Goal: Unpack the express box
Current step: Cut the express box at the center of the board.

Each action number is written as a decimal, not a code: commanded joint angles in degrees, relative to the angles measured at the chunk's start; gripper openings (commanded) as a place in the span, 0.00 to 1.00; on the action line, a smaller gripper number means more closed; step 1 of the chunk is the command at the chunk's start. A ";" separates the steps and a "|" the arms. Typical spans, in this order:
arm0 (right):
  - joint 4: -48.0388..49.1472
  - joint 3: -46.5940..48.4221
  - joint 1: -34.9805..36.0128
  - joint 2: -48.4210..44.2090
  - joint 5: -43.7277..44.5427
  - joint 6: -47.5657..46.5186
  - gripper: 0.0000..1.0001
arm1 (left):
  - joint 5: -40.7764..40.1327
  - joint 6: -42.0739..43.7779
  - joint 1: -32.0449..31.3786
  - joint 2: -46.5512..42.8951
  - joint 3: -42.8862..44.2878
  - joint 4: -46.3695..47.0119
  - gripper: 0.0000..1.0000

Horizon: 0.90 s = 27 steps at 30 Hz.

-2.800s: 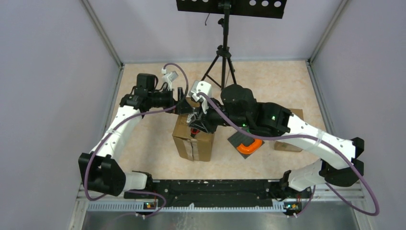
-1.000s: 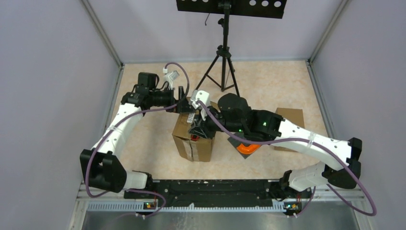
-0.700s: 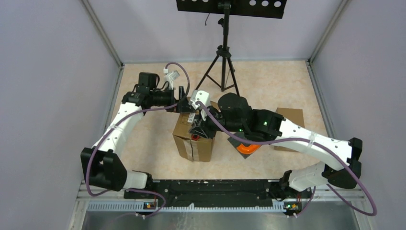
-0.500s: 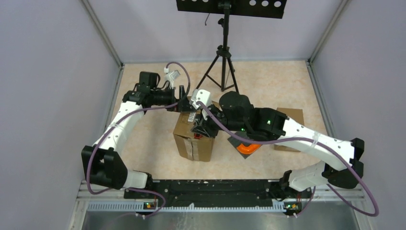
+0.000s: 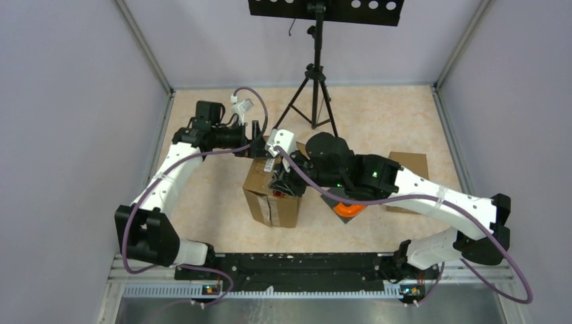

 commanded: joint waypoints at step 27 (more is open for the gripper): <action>8.78 0.89 0.87 5.26 -1.98 0.26 0.00 | -3.25 0.28 0.13 0.14 -2.98 -0.20 0.98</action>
